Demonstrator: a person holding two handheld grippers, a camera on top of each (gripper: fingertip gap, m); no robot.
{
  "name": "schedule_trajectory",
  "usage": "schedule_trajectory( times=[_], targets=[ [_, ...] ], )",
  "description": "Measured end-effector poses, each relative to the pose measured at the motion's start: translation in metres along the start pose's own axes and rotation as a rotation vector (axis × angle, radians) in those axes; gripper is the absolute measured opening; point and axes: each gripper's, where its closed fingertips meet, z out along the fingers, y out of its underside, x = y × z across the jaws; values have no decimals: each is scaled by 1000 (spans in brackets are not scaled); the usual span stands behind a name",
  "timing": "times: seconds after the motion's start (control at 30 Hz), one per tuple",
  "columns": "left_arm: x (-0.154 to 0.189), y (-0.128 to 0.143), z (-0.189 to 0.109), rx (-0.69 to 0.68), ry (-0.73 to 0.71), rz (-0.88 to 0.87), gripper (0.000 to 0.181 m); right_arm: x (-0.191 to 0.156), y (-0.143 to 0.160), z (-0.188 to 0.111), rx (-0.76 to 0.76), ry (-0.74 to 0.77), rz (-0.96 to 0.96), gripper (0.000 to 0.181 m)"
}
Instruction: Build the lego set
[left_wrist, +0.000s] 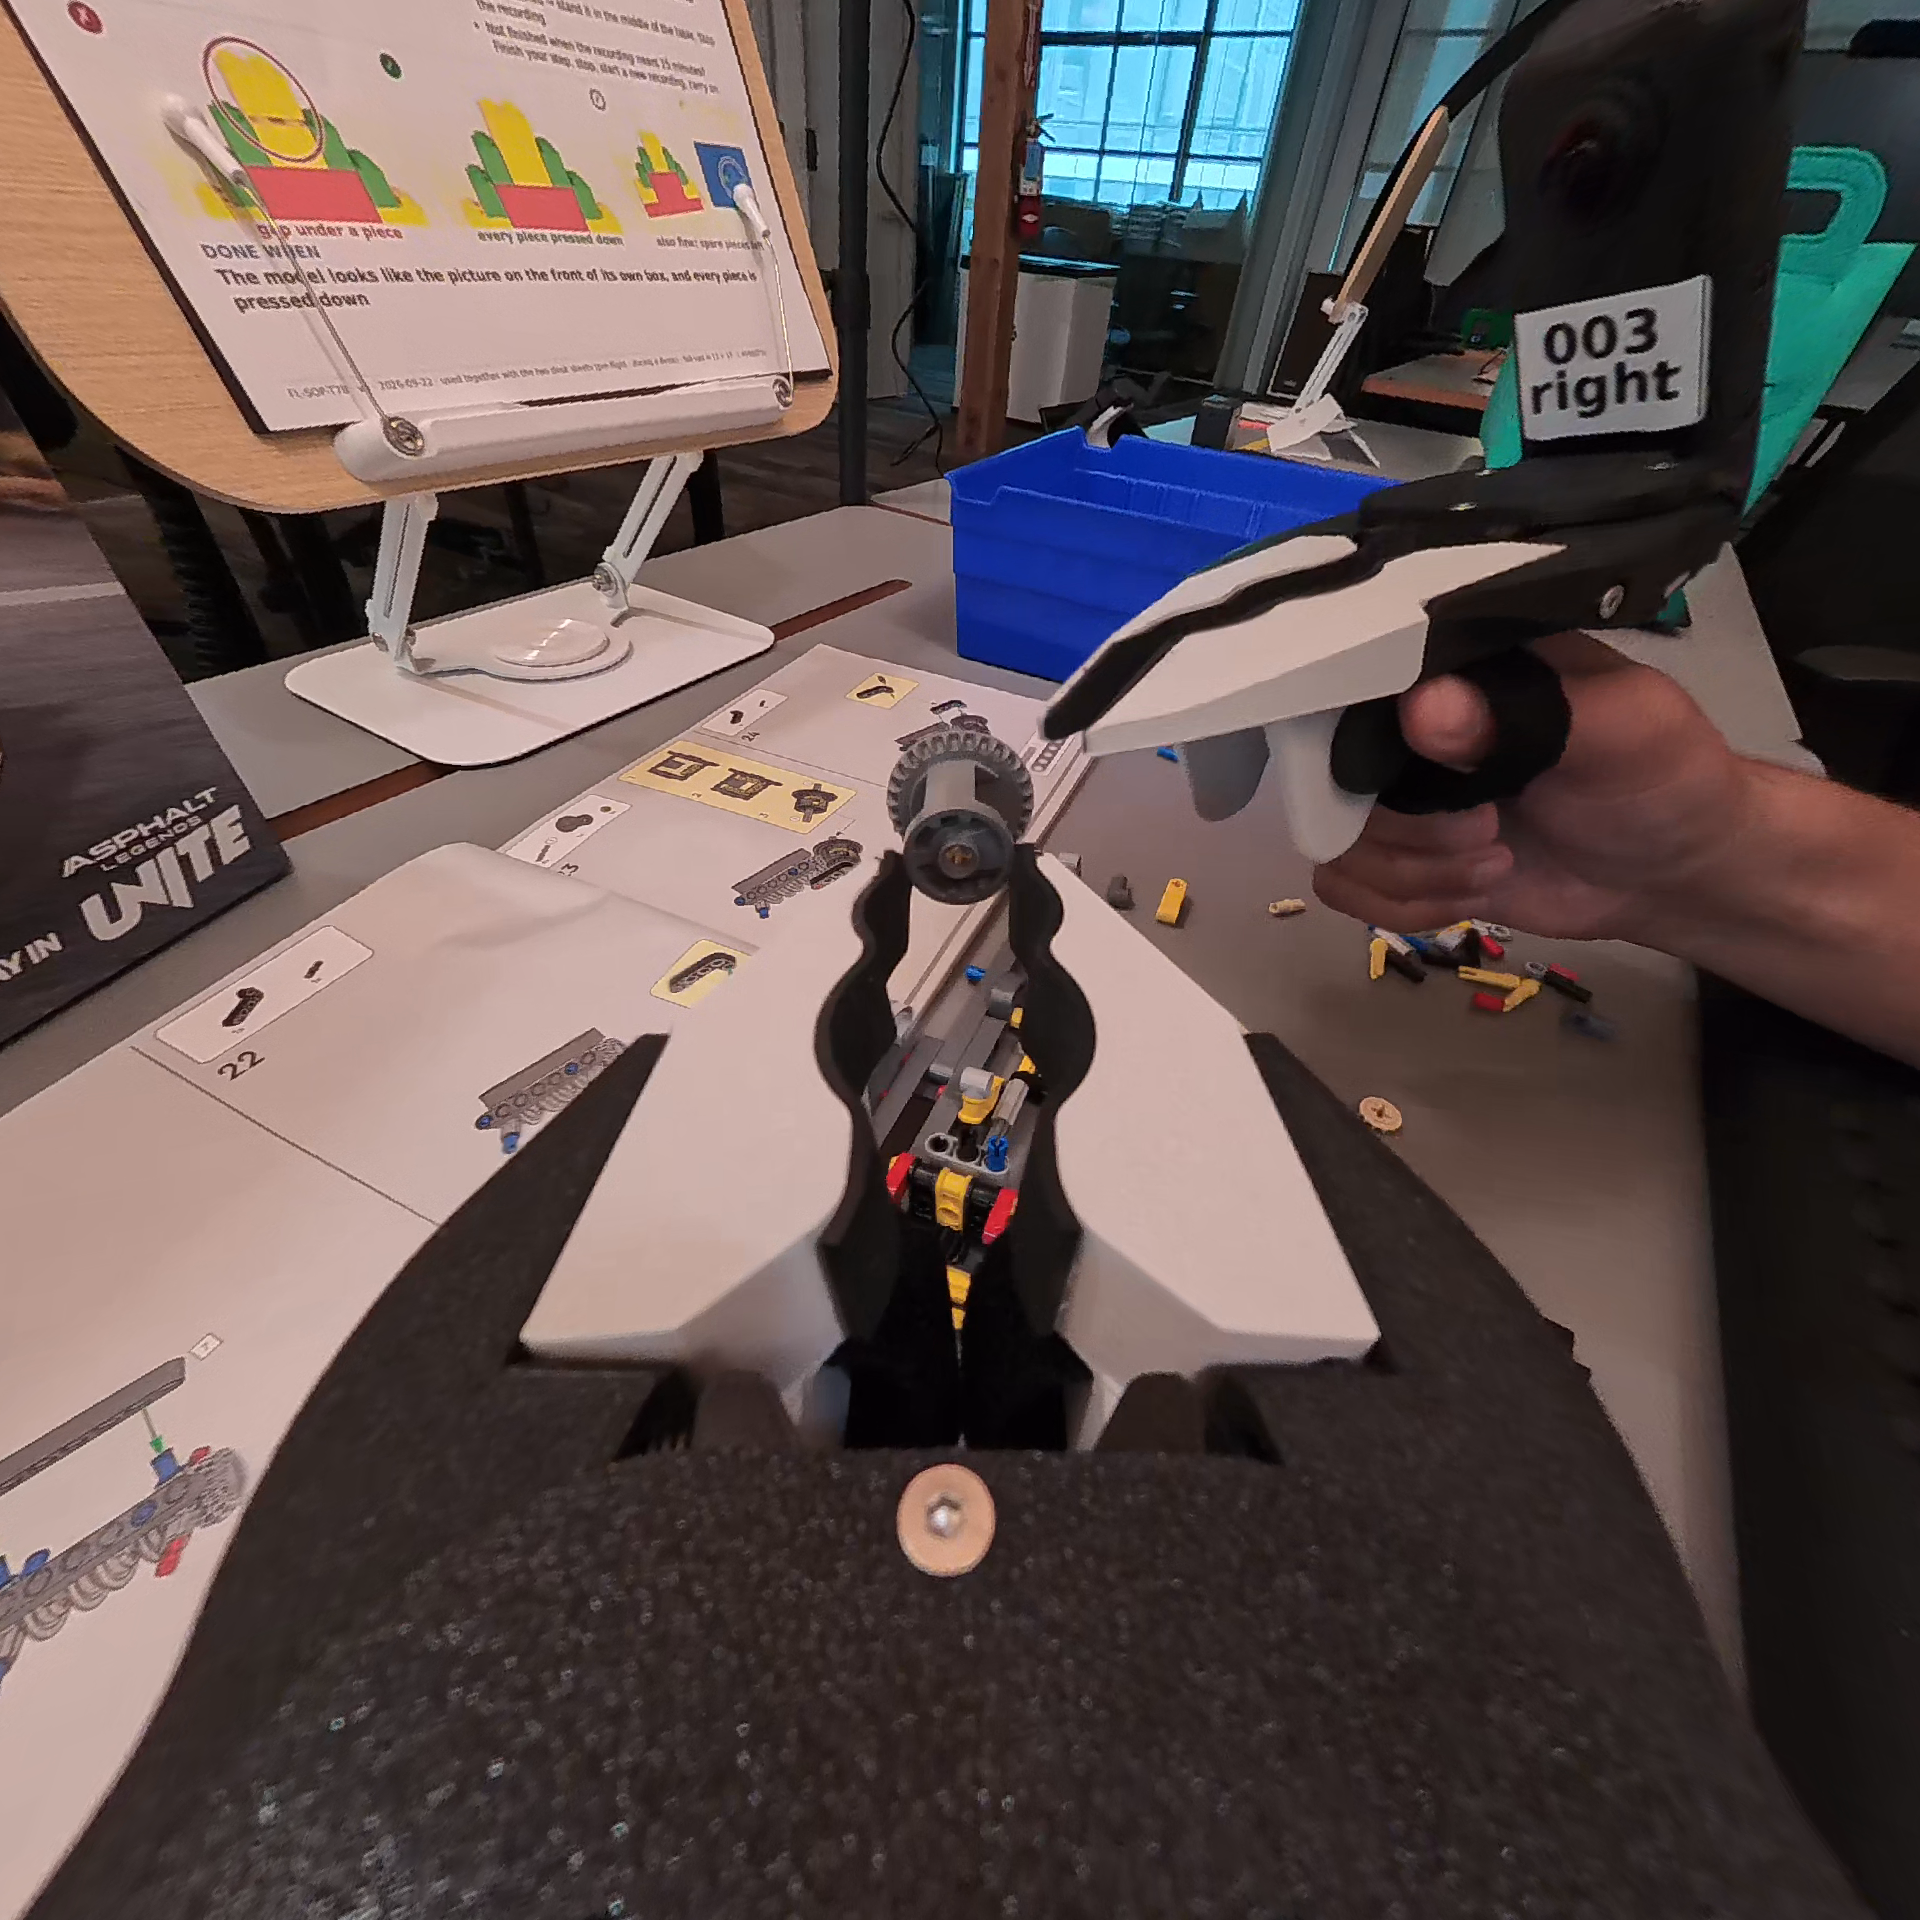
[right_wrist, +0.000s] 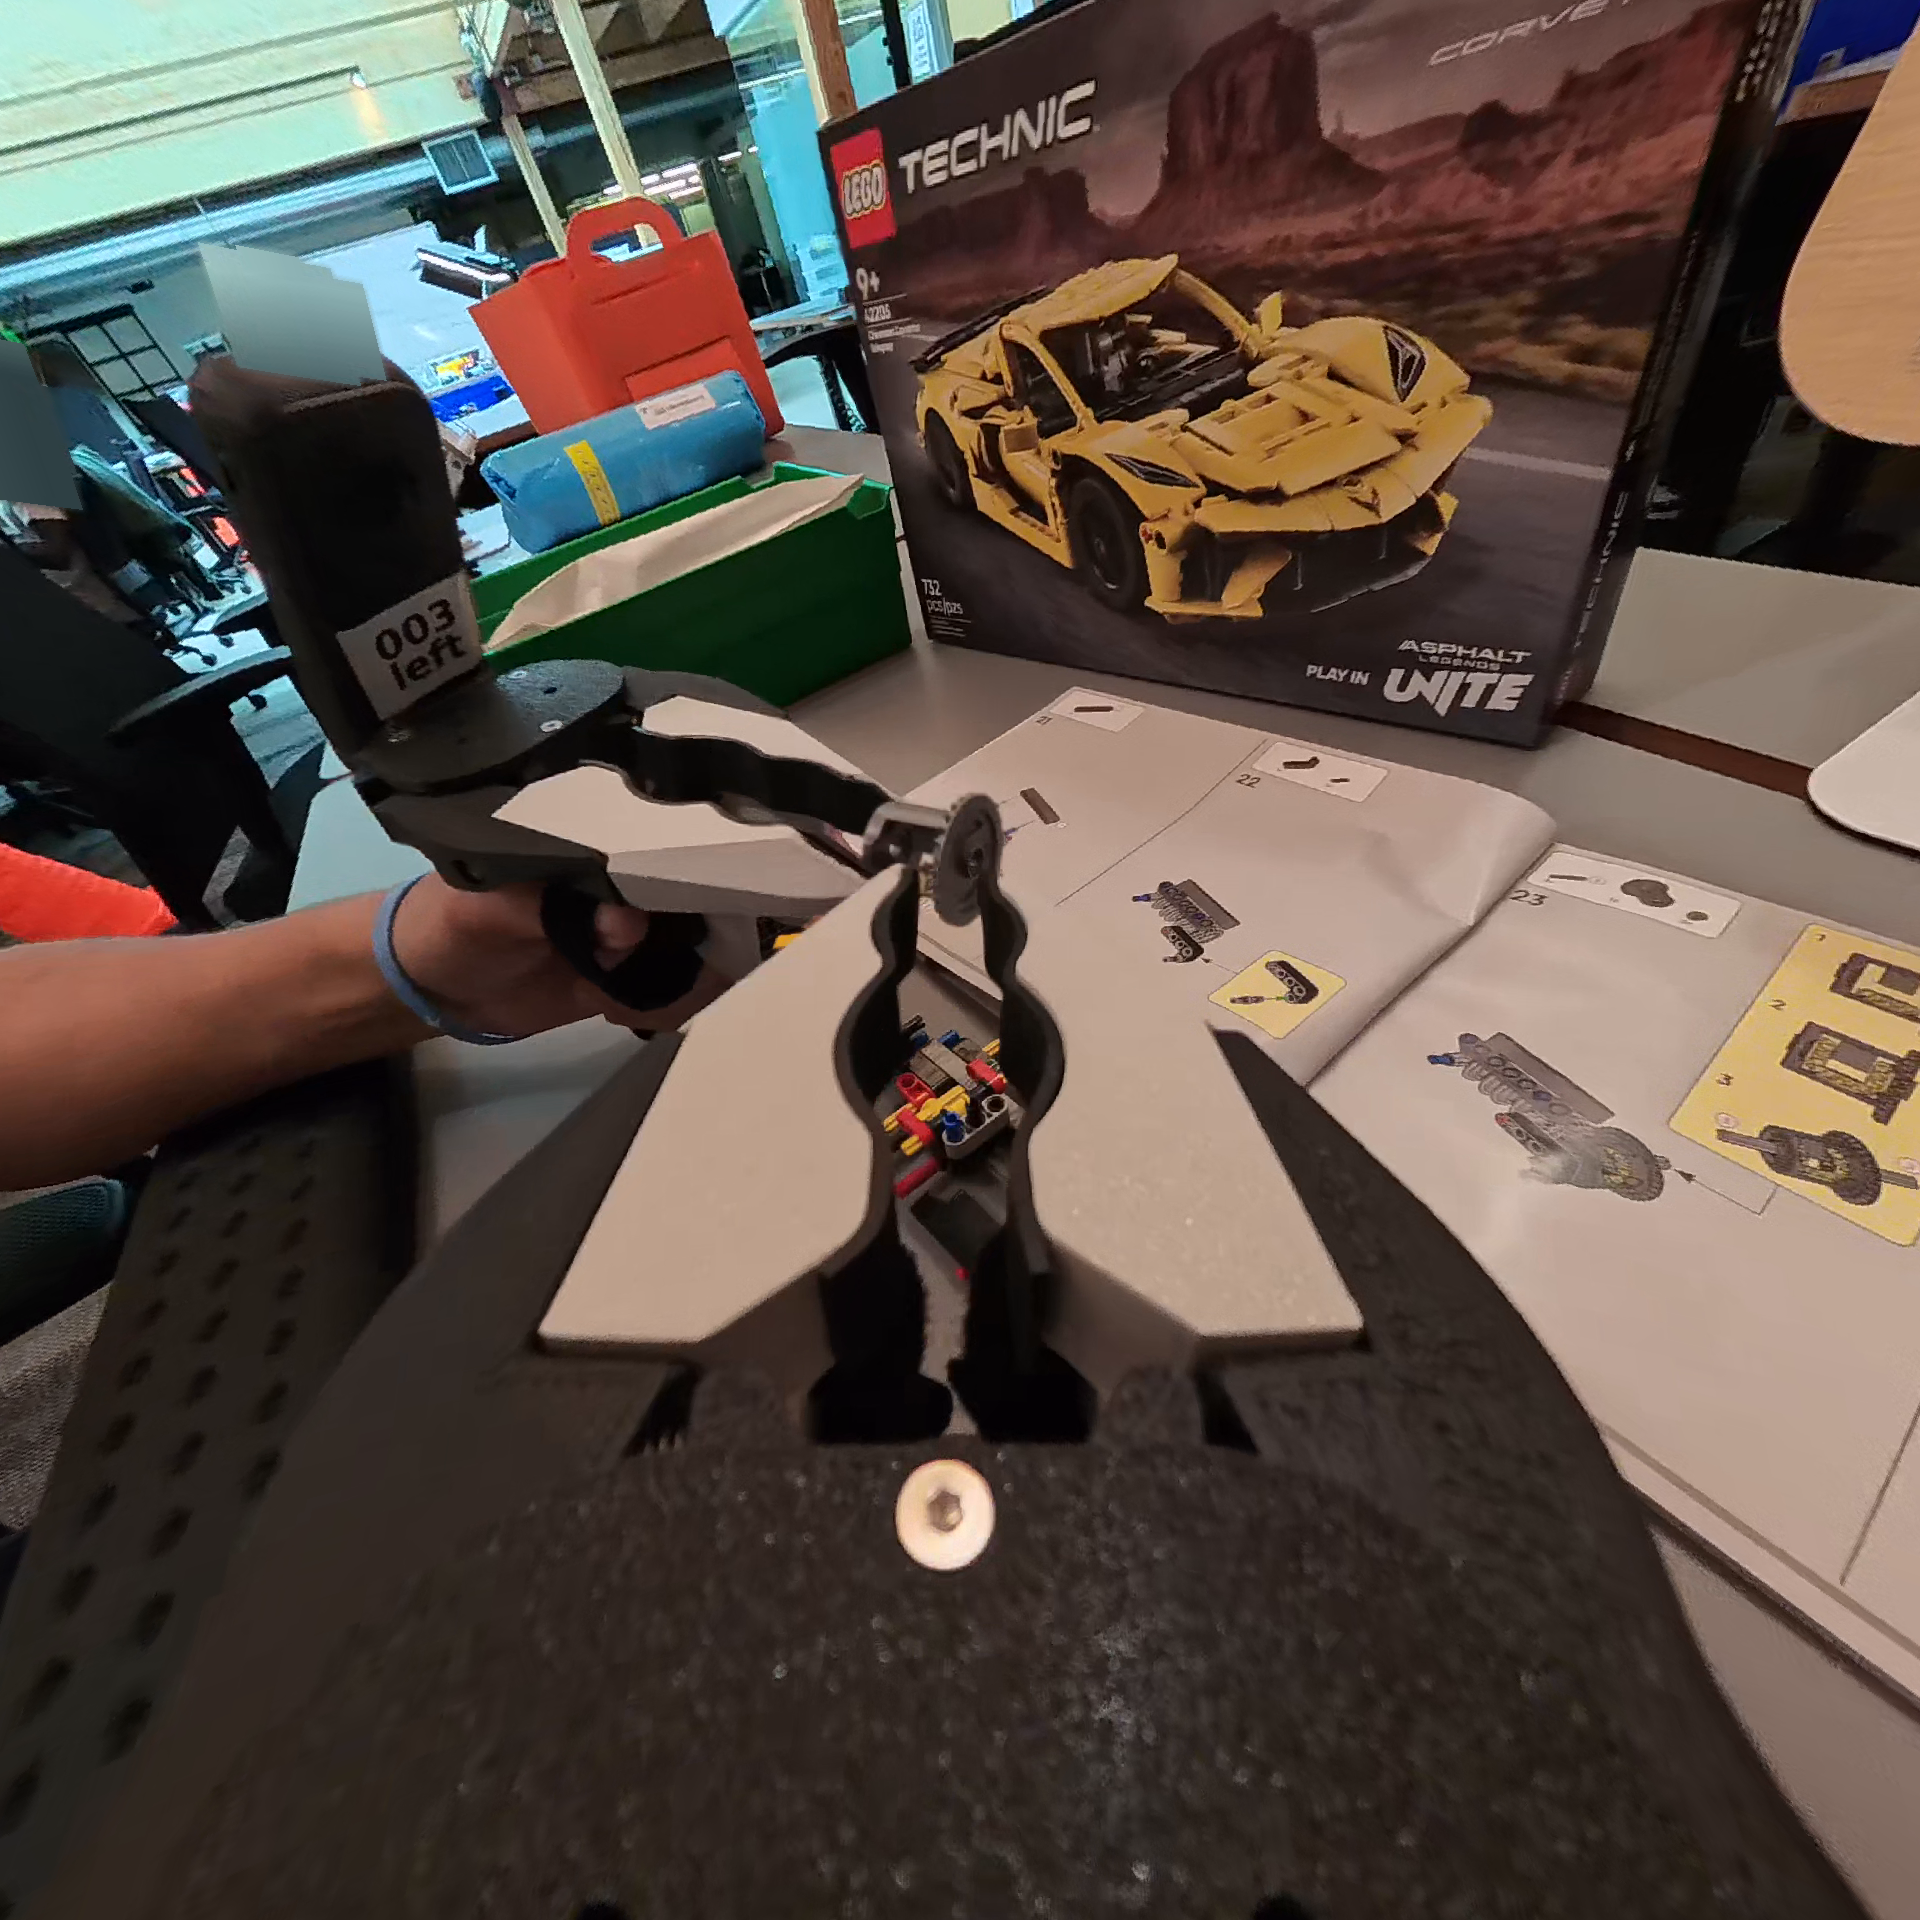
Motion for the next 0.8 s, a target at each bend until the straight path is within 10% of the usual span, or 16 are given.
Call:
schedule_trajectory(
  times=[0.8],
  targets=[
    [16,9,9,-57,47,37,26,33,8,-9,-47,181,-14,2]
  ],
)
